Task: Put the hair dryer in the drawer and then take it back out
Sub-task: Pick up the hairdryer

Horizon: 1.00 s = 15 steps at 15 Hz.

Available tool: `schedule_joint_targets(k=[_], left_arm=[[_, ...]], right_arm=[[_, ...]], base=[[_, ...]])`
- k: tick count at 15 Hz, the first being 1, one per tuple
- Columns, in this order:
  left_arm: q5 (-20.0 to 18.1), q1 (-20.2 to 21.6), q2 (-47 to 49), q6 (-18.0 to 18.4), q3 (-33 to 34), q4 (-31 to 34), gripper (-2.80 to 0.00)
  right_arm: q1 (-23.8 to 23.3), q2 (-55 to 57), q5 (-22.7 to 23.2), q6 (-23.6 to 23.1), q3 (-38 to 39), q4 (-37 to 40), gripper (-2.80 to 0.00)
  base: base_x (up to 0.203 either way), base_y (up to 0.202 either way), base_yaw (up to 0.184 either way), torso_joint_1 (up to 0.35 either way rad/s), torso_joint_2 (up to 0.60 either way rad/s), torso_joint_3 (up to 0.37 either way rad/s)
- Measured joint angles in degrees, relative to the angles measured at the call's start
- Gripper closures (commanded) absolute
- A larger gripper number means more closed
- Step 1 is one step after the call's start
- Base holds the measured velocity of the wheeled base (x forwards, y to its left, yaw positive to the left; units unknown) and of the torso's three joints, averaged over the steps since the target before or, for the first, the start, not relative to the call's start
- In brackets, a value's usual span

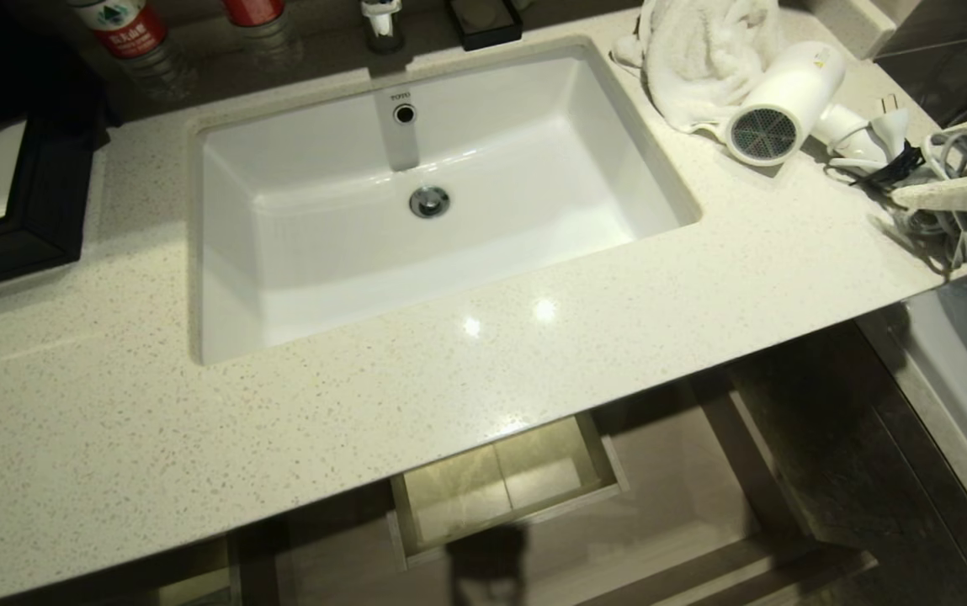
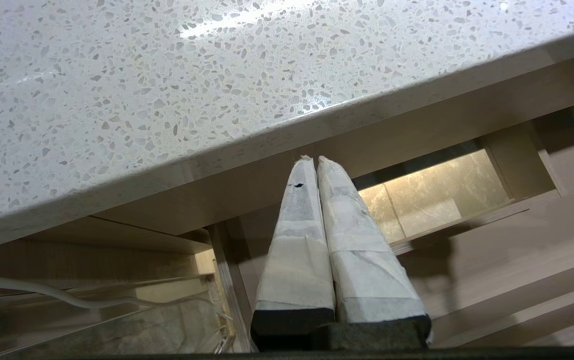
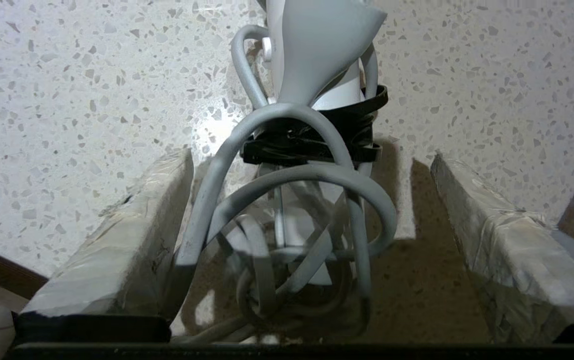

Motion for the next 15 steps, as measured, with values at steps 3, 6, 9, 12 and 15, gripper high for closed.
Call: schedule_joint_targets(k=[3, 6, 9, 12, 15], left_arm=[[0.00, 0.00, 0.00, 0.00, 0.00, 0.03, 0.00], [0.00, 0.00, 0.00, 0.00, 0.00, 0.03, 0.00], [0.00, 0.01, 0.00, 0.01, 0.00, 0.03, 0.00], [0.02, 0.00, 0.00, 0.02, 0.00, 0.04, 0.00], [-0.01, 0.01, 0.00, 0.00, 0.00, 0.02, 0.00]], right_arm=[[0.80, 2.68, -0.26, 0.14, -0.09, -3.68, -2.80], [1.26, 4.74, -0.22, 0.39, -0.26, -5.87, -2.80], [1.37, 5.64, -0.09, 0.80, -0.28, -5.98, 0.00], [1.56, 5.81, -0.22, 0.80, -0.22, -6.38, 0.00], [1.60, 5.26, -0.45, 1.48, -0.15, -5.74, 0.00]], base=[[0.000, 0.000, 0.000, 0.000, 0.00, 0.000], [0.000, 0.000, 0.000, 0.000, 0.00, 0.000], [0.000, 0.000, 0.000, 0.000, 0.00, 0.000], [0.000, 0.000, 0.000, 0.000, 0.00, 0.000], [0.000, 0.000, 0.000, 0.000, 0.00, 0.000]])
